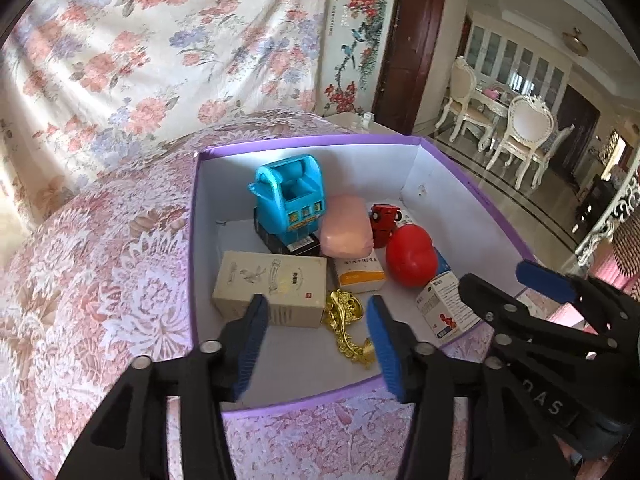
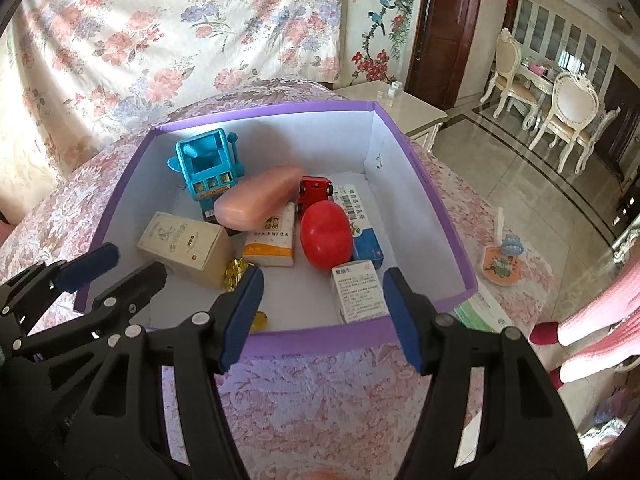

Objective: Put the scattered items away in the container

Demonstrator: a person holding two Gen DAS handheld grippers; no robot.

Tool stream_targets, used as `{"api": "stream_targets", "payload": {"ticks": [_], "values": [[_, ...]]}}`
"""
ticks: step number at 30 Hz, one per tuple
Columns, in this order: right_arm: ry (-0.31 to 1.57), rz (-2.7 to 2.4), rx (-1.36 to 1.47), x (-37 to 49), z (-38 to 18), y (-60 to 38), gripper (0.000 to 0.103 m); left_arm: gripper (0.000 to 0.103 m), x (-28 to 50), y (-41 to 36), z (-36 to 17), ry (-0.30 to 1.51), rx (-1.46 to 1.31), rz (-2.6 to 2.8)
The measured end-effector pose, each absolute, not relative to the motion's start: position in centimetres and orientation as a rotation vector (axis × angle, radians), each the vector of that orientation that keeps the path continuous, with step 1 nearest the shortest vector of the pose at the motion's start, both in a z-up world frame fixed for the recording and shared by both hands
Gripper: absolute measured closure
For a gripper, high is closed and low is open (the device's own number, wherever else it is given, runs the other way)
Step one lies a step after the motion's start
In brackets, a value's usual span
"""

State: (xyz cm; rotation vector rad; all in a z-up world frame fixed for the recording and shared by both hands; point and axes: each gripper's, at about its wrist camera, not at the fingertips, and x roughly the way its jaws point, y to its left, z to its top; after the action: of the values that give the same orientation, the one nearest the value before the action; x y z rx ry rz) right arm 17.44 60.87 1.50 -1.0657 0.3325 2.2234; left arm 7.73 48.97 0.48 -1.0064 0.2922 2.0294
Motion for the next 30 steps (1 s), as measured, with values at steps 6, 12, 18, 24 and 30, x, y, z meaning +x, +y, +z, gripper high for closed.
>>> {"api": "stream_targets", "payload": {"ticks": [6, 12, 18, 24, 30], "values": [[0.333, 2.200, -1.069, 18.6, 2.7, 59.9, 0.026, 0.024, 7.7, 46.9, 1.9, 0.242, -1.040, 2.080], [0.326, 2.218, -1.074, 19.4, 3.8, 59.4, 0.025, 0.020, 8.1, 45.9, 3.4, 0.223, -1.046, 2.068], [0.327, 2.234, -1.066, 19.7, 4.2, 59.4, 0.024, 0.019, 8.9, 45.6, 4.7, 0.251, -1.003, 2.091], [0.328, 2.242, -1.061, 19.7, 4.2, 59.3, 0.024, 0.019, 9.1, 45.5, 4.9, 0.250, -0.998, 2.098], [0.332, 2.241, -1.065, 19.9, 4.1, 59.4, 0.024, 0.020, 9.3, 45.6, 4.8, 0.251, -1.002, 2.097]]}}
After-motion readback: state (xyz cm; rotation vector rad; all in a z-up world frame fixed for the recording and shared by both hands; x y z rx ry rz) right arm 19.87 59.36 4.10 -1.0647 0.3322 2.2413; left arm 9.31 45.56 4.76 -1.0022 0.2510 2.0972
